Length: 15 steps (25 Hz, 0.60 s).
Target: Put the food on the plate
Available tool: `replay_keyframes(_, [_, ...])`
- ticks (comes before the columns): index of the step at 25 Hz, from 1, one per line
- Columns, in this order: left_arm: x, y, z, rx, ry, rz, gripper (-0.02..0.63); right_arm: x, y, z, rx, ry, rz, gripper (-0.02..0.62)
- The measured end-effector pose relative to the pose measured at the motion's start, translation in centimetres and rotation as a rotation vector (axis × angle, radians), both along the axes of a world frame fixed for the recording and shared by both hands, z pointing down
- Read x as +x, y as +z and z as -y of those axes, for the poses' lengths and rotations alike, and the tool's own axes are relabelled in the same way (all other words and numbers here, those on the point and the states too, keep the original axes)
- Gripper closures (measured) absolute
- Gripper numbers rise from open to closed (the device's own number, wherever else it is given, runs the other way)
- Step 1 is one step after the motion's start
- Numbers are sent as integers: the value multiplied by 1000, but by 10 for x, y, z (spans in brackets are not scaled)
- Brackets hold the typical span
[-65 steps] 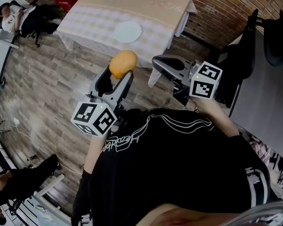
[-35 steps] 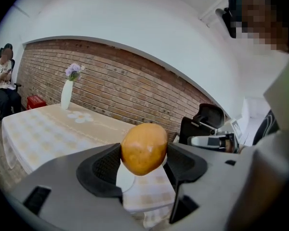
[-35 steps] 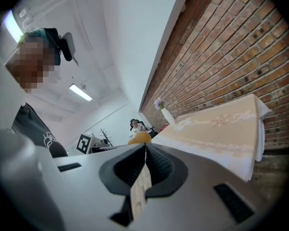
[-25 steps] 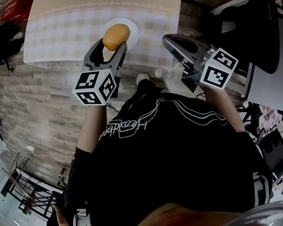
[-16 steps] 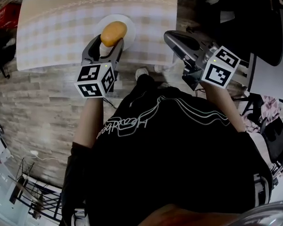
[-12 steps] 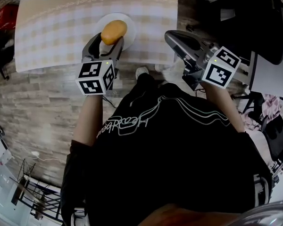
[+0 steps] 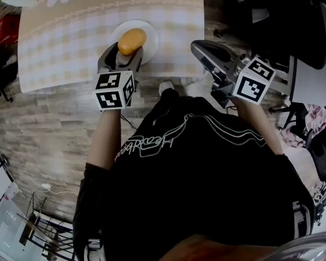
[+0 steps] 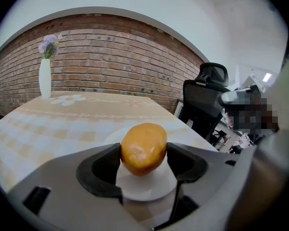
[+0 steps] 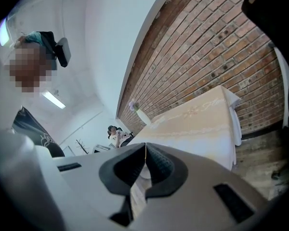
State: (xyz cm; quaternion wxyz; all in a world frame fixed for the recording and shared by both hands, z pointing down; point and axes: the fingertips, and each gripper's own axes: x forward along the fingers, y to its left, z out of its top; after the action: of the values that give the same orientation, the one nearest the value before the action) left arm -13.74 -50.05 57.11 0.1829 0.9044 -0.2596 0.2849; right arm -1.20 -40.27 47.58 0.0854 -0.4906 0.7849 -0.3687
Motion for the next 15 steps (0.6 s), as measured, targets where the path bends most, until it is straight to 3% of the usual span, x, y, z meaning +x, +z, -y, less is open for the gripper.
replay_keyframes(11, [3, -2, -2, 81, 43, 36, 308, 1, -20, -11, 13, -3, -32, 598])
replay_keyframes(15, [4, -5, -7, 76, 53, 30, 293, 4, -27, -18, 15, -3, -40, 598])
